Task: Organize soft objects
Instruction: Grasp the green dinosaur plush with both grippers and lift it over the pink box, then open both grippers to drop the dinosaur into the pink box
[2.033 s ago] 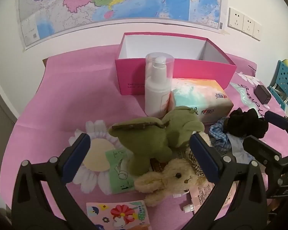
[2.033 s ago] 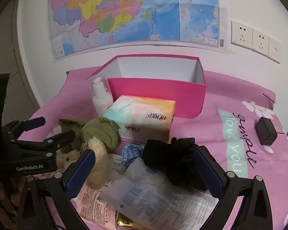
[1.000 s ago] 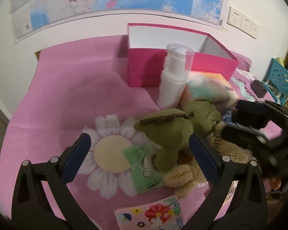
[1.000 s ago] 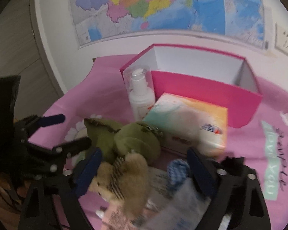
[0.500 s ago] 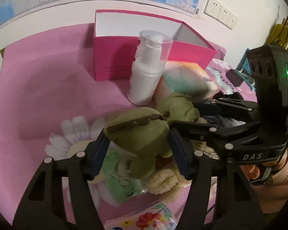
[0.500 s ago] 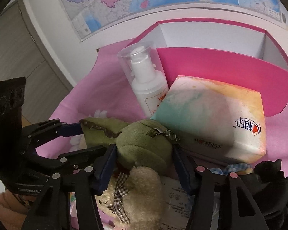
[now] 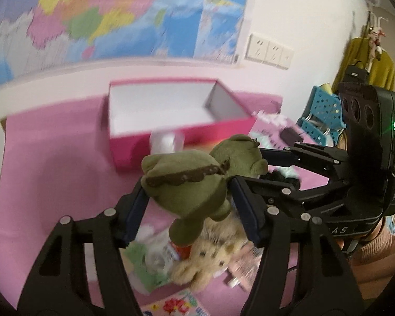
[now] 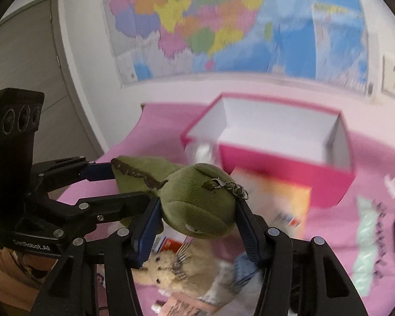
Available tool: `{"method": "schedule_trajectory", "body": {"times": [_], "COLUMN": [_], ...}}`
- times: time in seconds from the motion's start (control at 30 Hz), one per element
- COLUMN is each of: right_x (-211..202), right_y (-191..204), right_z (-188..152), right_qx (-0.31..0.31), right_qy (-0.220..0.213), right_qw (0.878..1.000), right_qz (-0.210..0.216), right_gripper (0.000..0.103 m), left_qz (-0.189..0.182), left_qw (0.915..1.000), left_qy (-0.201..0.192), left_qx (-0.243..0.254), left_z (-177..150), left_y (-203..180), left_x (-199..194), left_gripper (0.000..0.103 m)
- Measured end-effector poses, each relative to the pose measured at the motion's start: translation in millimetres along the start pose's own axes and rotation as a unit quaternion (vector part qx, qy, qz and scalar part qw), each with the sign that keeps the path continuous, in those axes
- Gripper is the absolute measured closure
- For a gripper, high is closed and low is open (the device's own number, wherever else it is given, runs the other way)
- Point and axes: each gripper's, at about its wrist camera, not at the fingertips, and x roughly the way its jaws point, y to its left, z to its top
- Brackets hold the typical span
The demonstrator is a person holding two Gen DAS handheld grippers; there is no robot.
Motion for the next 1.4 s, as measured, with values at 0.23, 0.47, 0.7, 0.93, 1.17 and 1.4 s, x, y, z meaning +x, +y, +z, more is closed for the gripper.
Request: {"method": "schedule_trajectory", "body": {"times": [0.23, 0.47, 0.7, 0.93, 1.17, 1.4], "right_x": [-6, 35, 91, 133, 142, 83], "right_y": [-28, -66, -96, -111, -113, -104], "right_z": [56, 86, 88, 81, 75, 71], "right_qx": [0.009, 0.035, 0.068, 0.089, 0.083, 0.074], "right_qy": [-0.053, -0.039, 0.009, 0.058, 0.075, 0.045], "right_qw": [0.999, 0.999, 0.998, 0.994, 0.993, 0.996], "right_qz": [-0.008, -0.007, 0.004, 0.004, -0.022, -0.008], "right_gripper": [0.046, 0.046, 0.046, 0.045, 0.042, 0.041], "left_qz": [0.002, 0.005, 0.004, 0.008, 0.054, 0.066], "left_qw": [0.9988, 0.9996, 0.9997, 0.9975, 0.9943, 0.9963], "left_qy": [-0.039, -0.021, 0.020, 0.060, 0.068, -0.001], "left_qx": [0.028, 0.016, -0.010, -0.037, -0.062, -0.056], "left_z": [70, 109, 116, 110, 105, 99], "left_y": [-4, 17, 45, 67, 82, 71], "left_x": [6, 49, 100, 136, 146, 89], "left_gripper": [0.038, 0.038, 0.039, 0.039, 0.039, 0.039]}}
